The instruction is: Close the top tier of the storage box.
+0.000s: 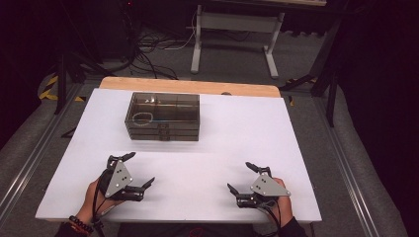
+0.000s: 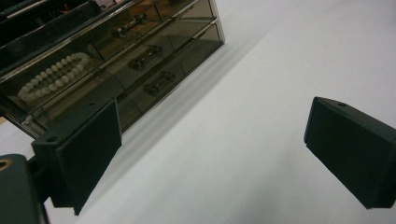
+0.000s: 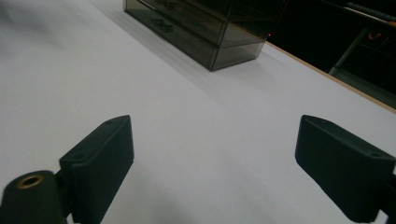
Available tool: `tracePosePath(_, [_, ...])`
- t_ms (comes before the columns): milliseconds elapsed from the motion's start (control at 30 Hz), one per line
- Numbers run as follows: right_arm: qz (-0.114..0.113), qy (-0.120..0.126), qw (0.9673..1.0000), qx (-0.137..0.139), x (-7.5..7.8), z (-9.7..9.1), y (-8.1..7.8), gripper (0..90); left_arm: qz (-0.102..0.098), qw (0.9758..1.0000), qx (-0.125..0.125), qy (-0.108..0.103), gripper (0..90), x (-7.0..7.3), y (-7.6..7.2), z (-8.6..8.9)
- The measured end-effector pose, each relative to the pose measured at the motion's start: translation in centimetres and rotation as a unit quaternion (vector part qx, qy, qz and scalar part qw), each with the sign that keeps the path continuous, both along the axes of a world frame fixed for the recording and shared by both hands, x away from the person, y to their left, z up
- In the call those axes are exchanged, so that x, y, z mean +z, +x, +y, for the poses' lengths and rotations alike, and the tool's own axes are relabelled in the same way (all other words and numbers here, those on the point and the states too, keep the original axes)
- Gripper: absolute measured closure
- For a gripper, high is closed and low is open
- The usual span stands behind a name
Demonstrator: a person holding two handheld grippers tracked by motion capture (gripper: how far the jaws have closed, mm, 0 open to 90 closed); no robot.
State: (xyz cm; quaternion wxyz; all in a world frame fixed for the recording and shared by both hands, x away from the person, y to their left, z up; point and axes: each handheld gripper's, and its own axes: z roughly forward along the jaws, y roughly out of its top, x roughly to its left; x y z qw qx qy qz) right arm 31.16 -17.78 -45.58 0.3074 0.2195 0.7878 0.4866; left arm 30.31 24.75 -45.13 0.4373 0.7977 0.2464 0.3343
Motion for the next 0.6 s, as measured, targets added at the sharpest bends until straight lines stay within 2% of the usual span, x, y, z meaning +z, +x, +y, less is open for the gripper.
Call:
tracePosePath(200, [0.000,0.000,1.0000,0.001,-0.01,-0.03,0.00,12.0,0.013,0.9999,-0.004,0.004,4.8,-0.57,-0.10,-0.08])
tracePosePath(600, [-0.003,-0.004,1.0000,0.001,0.04,-0.03,-0.08,12.0,0.012,0.9999,-0.011,0.004,4.8,-0.60,-0.19,-0.21])
